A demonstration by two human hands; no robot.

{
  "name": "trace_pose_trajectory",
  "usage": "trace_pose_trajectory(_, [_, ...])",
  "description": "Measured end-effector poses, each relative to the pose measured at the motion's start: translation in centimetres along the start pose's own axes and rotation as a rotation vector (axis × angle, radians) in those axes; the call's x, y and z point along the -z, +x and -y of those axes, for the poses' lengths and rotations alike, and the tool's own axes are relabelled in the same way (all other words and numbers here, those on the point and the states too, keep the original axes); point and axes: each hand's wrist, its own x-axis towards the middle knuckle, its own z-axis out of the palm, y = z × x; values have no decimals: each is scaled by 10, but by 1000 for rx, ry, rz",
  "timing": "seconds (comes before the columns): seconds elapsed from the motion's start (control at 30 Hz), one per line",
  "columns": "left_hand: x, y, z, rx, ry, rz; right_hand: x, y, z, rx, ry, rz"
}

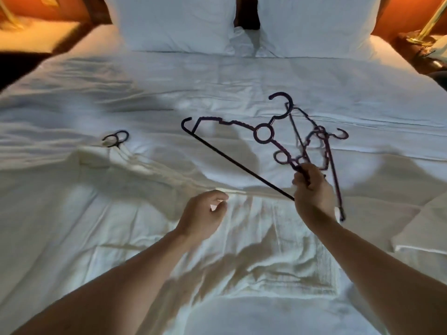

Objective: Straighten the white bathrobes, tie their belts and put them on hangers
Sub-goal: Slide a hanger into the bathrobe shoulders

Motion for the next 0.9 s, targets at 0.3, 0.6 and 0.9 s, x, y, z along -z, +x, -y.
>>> trace_pose_trajectory(0.3, [232, -50, 123, 251, 752, -276, -122, -76, 110, 118, -22, 313])
trace_pose_trajectory(0.6, [296, -44, 181, 448, 851, -98, -197, -107, 135, 26, -303, 307])
trace_pose_trajectory(0.9, [334, -14, 192, 277, 428, -317, -269, -114, 196, 57, -206, 407])
